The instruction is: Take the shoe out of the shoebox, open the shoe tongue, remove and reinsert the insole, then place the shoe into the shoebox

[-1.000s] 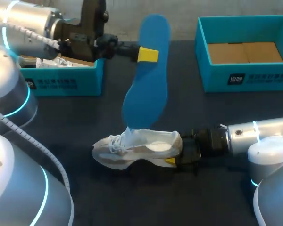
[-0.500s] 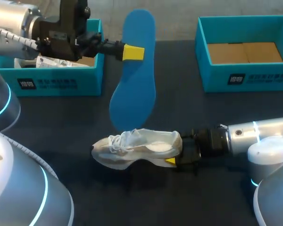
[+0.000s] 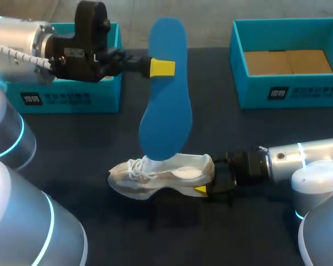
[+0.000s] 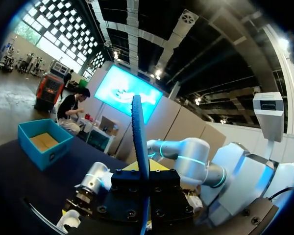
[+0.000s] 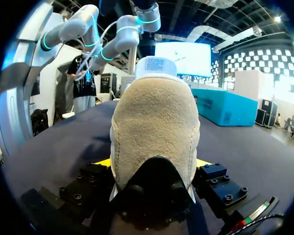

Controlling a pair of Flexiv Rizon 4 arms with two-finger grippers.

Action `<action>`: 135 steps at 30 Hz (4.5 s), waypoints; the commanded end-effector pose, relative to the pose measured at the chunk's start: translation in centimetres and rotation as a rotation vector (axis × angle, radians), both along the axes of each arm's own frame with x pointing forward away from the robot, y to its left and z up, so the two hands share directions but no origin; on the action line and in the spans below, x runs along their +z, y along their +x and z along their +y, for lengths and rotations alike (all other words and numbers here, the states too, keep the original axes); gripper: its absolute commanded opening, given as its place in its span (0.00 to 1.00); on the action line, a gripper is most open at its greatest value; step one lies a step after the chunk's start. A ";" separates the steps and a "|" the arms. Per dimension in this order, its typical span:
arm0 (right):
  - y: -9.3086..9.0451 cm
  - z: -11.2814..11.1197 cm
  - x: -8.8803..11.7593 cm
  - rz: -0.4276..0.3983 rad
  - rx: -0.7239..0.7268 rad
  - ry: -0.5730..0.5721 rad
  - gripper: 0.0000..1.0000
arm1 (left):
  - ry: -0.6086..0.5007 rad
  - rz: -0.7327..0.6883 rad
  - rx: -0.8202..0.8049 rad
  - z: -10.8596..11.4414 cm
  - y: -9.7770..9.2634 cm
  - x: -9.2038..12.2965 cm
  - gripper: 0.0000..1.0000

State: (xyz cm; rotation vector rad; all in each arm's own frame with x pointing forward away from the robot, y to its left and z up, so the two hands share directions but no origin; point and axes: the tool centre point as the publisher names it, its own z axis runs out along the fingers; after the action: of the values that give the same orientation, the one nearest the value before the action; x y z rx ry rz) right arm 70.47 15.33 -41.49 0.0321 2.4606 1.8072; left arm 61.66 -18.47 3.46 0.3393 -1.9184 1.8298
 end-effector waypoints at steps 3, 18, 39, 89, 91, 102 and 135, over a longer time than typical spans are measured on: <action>-0.2 0.1 0.0 0.001 0.000 -0.007 0.00 | 0.014 -0.017 0.027 0.2 -1.4 1.2 0.00; -0.2 0.1 0.0 0.001 0.000 -0.007 0.00 | 0.002 0.013 -0.020 1.2 -1.8 2.5 0.00; -0.2 0.1 0.0 0.001 0.000 -0.007 0.13 | 0.001 -0.004 -0.042 1.4 -2.5 3.4 0.00; -5.9 -7.2 2.2 0.056 0.066 -0.433 1.00 | 0.001 -0.004 -0.042 1.4 -2.5 3.4 0.00; -6.0 -7.3 2.4 0.058 0.066 -0.453 1.00 | 0.001 -0.004 -0.042 1.4 -2.5 3.4 0.00; -5.4 -6.9 3.5 0.077 0.034 -0.631 1.00 | 0.001 -0.004 -0.042 1.4 -2.5 3.4 0.00; -3.0 -6.3 5.5 0.250 -0.238 -0.990 1.00 | 0.001 -0.004 -0.042 1.4 -2.5 3.4 0.00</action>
State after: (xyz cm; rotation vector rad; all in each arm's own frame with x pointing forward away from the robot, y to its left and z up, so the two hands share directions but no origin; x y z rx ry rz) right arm 67.50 8.63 -36.16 0.4551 2.9846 0.6683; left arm 59.15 -16.97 6.83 0.2929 -1.9121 1.8085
